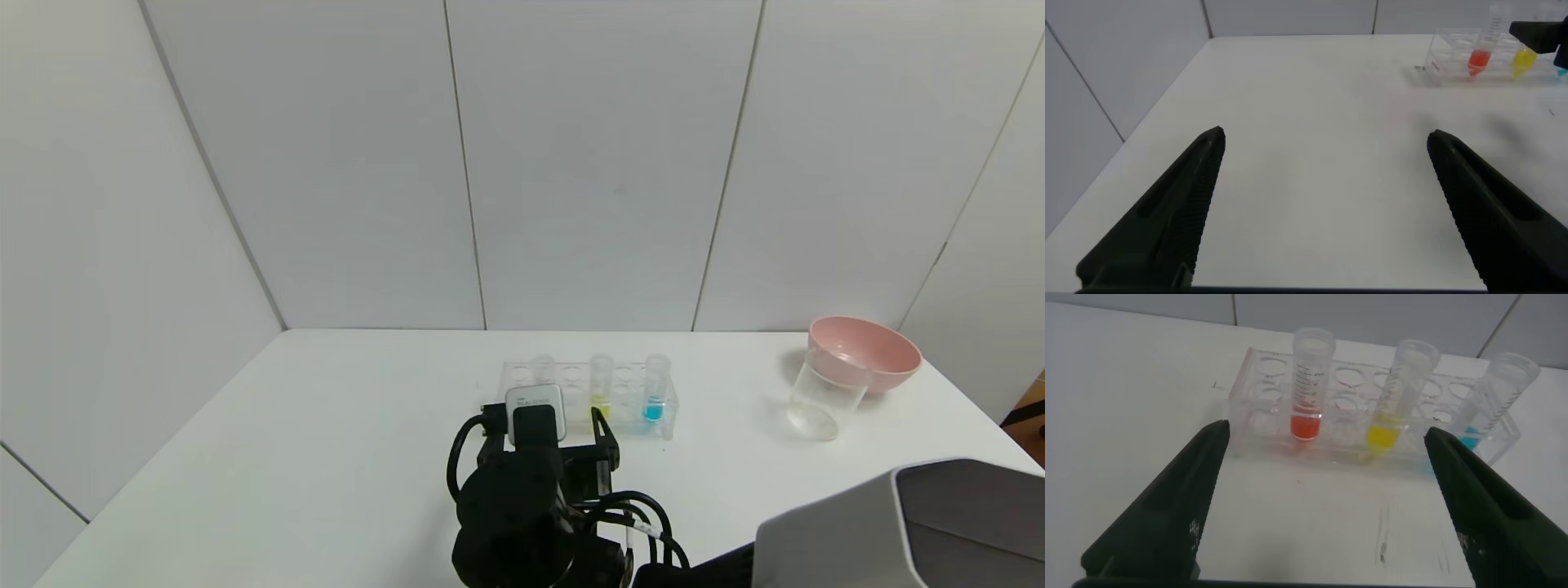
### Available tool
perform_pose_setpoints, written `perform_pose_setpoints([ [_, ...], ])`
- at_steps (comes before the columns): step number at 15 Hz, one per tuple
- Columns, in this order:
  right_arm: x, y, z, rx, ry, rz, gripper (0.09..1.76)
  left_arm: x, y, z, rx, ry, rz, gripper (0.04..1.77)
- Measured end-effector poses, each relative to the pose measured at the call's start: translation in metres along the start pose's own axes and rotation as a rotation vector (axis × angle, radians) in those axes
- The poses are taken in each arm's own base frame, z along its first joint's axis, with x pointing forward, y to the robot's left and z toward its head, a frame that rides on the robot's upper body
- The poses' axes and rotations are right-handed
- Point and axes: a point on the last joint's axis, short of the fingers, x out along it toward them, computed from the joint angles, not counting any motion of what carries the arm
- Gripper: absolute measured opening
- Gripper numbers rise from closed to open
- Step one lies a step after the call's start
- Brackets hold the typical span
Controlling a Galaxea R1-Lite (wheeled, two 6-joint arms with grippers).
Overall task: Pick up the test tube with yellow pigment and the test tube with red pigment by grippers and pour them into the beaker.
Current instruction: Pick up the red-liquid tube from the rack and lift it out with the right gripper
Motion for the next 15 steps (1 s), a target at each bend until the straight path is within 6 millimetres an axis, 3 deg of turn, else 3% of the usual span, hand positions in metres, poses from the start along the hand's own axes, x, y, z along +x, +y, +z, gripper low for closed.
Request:
perform_pose_setpoints([
  [5,0.026,0.011,-0.005,0.032,-0.012,-0.040,1.71,0.000,0.000,0.000,0.000,0.000,0.000,1.76],
  [9,0.045,0.008,-0.008,0.028,-0.004,-0.077,1.71,0.000,0.000,0.000,0.000,0.000,0.000,1.76],
  [15,0.051,0.009,-0.006,0.024,0.000,-0.076,1.71,0.000,0.000,0.000,0.000,0.000,0.000,1.76],
])
